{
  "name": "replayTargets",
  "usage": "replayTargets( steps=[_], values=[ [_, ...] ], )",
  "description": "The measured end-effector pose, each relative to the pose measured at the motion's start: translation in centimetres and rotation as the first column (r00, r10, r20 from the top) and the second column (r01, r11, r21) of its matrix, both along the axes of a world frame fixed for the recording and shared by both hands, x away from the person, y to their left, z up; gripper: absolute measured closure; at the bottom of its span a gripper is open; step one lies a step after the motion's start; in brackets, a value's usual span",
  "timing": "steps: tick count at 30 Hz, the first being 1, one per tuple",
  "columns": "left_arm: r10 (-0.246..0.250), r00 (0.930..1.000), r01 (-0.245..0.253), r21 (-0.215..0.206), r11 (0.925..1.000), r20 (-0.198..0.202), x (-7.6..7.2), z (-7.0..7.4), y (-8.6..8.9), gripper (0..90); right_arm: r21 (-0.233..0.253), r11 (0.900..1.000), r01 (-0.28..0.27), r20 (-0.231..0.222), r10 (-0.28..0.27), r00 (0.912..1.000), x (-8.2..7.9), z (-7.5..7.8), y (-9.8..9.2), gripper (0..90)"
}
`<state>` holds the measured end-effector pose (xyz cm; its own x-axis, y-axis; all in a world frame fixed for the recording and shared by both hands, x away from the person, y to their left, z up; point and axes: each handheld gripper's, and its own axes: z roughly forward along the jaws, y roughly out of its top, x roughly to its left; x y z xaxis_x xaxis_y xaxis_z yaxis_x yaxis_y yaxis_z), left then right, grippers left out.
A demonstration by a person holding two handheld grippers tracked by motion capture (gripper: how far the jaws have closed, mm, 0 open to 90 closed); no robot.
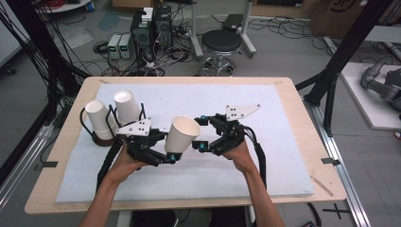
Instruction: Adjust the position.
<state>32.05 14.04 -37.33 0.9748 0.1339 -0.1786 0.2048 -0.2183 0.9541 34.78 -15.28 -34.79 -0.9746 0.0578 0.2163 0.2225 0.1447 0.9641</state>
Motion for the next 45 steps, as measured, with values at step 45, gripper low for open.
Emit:
replayTargets(
  steps=[45],
  values=[
    [-0.007, 0.9996, 0.006, 0.036, 0.9993, 0.027, -0.2, -0.3, -1.3, 33.2, 0.014, 0.999, -0.051, -0.008, 0.051, 0.9987, 0.2, 0.1, 1.4, 27.4]
  ],
)
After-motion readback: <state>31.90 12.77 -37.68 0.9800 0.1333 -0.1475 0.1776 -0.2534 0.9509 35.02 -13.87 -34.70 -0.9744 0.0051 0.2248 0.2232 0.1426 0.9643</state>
